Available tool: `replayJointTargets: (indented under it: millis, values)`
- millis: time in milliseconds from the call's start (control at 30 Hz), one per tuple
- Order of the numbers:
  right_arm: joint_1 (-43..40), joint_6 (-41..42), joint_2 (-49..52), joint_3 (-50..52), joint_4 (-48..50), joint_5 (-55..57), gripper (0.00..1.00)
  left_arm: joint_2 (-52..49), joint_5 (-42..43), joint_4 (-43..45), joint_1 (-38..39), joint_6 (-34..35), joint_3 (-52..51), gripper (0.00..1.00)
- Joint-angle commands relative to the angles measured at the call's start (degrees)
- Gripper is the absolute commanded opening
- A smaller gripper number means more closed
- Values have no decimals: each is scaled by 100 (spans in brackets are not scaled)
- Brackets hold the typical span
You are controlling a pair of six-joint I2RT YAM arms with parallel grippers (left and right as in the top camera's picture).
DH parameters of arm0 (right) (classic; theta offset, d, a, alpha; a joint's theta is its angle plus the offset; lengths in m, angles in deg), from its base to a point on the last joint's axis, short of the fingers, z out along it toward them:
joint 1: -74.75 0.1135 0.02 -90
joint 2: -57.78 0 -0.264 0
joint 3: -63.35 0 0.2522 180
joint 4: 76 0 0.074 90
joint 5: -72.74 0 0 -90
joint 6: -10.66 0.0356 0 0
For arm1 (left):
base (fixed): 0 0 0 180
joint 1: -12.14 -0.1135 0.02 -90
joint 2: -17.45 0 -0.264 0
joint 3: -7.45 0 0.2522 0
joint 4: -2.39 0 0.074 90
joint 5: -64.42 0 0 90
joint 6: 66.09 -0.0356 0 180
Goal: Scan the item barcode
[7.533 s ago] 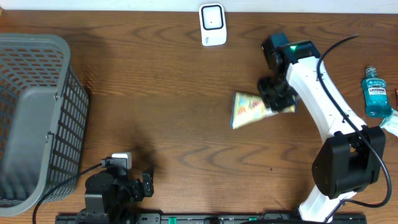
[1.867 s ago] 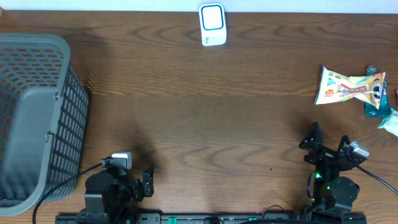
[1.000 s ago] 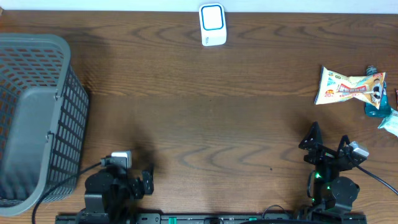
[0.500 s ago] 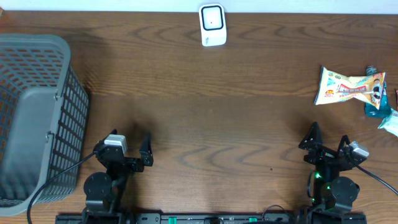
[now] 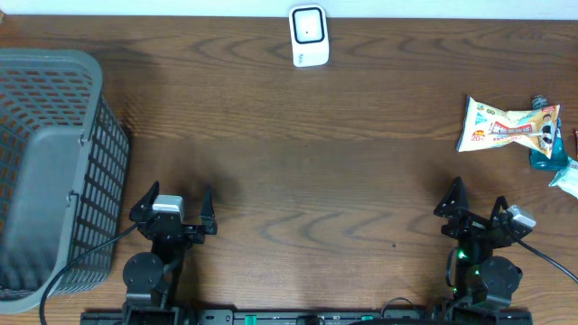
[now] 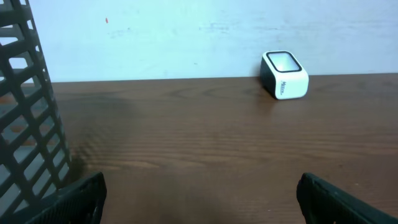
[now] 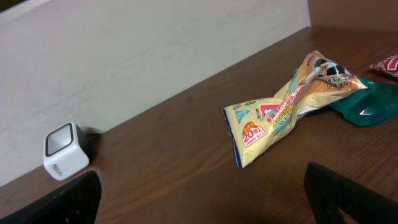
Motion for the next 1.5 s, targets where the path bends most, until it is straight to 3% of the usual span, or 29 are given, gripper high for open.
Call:
replayJointTargets:
  millis: [0,1467]
  values:
    - [46,-74,-31,4,-22,-7,99,48,114,-85,17,184,-157,98]
    - [46,-74,-31,4,-22,-7,99,35,-37,-96,17,199,-157,98]
